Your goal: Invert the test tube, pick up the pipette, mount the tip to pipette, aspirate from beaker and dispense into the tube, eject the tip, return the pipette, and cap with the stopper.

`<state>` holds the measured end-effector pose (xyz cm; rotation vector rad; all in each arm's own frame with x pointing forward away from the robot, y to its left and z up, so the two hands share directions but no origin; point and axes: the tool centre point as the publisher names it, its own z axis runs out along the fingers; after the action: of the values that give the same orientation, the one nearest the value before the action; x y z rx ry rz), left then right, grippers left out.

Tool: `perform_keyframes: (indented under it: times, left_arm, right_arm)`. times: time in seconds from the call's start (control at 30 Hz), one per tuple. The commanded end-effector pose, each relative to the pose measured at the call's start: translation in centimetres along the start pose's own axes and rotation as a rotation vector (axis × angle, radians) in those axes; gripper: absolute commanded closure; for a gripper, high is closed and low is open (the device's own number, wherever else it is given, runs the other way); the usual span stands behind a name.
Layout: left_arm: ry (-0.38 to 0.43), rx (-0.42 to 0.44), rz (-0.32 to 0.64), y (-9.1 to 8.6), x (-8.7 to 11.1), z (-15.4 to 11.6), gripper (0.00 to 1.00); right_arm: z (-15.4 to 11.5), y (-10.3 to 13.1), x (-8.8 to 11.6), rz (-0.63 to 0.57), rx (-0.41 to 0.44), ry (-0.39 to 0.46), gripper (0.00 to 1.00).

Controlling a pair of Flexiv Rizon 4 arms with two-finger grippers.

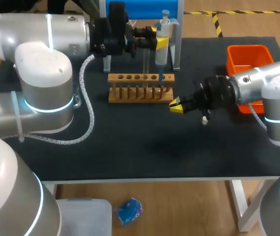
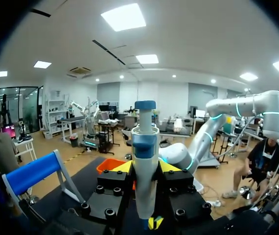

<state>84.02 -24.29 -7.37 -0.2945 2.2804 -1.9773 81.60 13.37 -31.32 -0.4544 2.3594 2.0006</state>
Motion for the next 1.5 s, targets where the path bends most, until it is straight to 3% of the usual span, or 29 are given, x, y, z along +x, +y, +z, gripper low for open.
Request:
perform_keyframes:
  times: [0.03,0.6,1.5]
  left_arm:
    - [-0.002,-0.001,-0.001,0.0,0.1,0.0,1.0]
    - [-0.002,-0.001,-0.001,0.0,0.1,0.0,1.0]
    - [-0.002,-0.001,-0.001,0.0,0.1,0.0,1.0]
  right_arm:
    - [0.1,0.2,-0.6,-0.019,0.004,-0.011,1.0]
    - [2.4,1.0,-4.8,-0.083,0.049,-0.007,1.0]
    - [3.9,2.0,-4.8,-0.059,0.029,0.021,1.0]
